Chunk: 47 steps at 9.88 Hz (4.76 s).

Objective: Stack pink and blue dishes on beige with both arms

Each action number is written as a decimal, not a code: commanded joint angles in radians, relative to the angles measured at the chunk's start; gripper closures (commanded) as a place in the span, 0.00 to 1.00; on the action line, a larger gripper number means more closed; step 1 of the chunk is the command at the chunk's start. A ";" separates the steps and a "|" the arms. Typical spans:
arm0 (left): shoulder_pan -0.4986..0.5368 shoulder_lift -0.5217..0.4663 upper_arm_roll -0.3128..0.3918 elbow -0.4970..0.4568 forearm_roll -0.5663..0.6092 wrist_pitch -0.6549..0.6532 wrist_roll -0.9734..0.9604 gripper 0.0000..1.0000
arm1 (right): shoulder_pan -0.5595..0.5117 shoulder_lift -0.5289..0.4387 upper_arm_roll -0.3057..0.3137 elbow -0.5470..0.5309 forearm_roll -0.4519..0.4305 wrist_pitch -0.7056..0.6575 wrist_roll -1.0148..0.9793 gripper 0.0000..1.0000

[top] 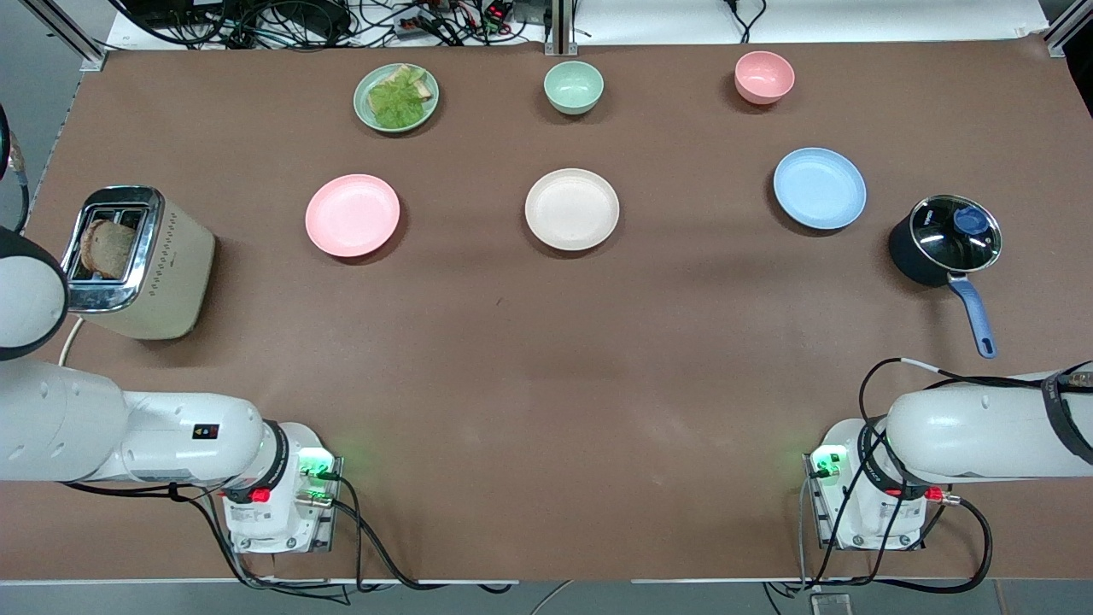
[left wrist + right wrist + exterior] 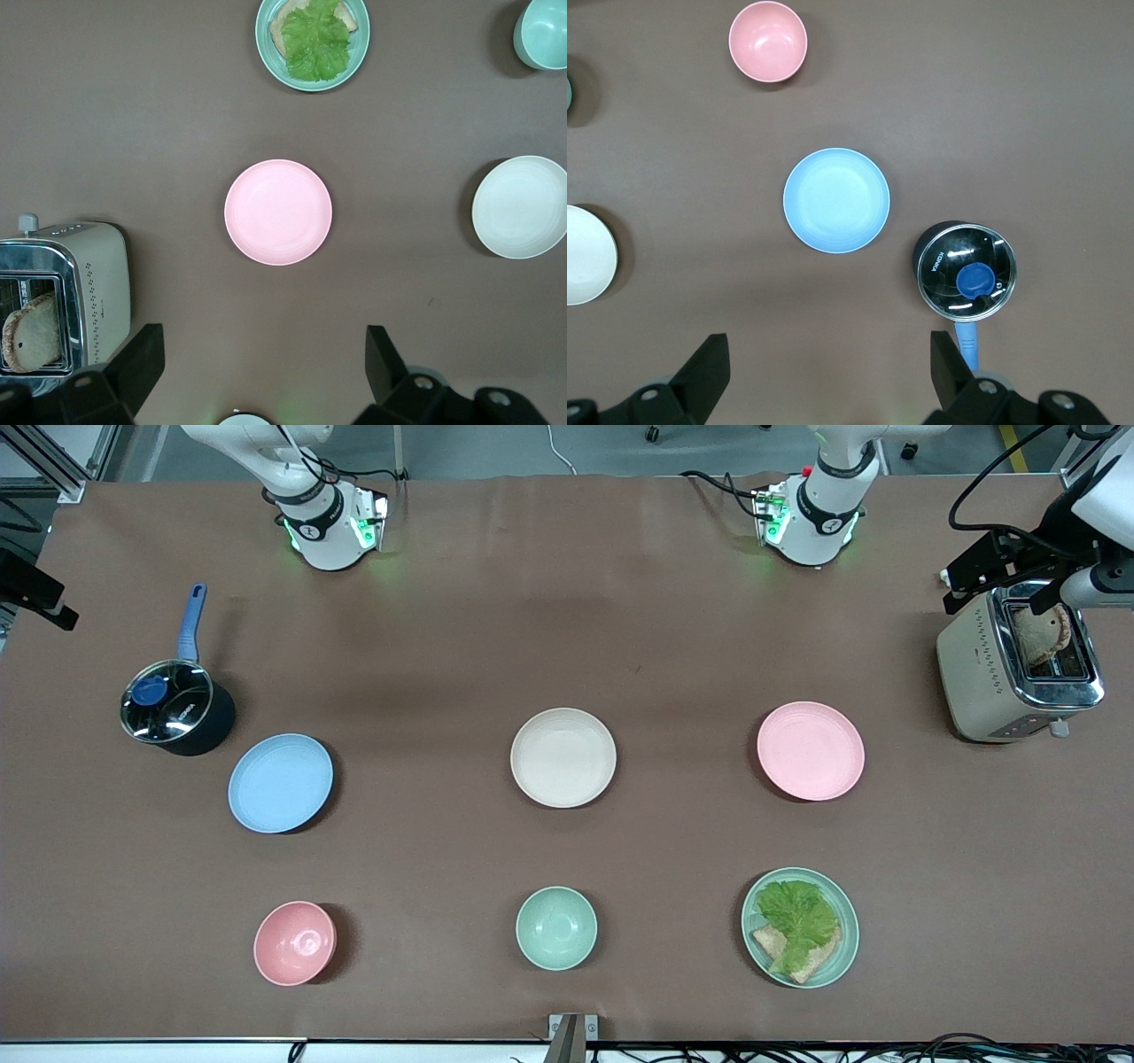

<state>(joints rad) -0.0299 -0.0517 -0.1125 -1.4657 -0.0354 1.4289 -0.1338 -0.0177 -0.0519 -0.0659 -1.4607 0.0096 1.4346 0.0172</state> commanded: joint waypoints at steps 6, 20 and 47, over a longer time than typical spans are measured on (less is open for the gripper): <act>-0.001 0.056 0.114 -0.050 -0.076 0.062 0.075 0.04 | -0.001 0.018 0.003 0.000 -0.025 -0.007 0.001 0.00; 0.027 0.495 0.208 -0.666 -0.406 0.935 0.626 0.04 | -0.073 0.590 -0.179 -0.483 0.661 0.763 -0.811 0.00; -0.078 0.670 -0.489 -0.485 0.443 1.228 -0.912 0.00 | 0.085 0.421 0.399 -0.312 0.426 0.542 0.230 0.99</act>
<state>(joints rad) -0.1063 0.6240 -0.6087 -1.9463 0.3817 2.6671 -1.0256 0.0696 0.3558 0.3219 -1.7572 0.4135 1.9407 0.2353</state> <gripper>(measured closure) 0.515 0.952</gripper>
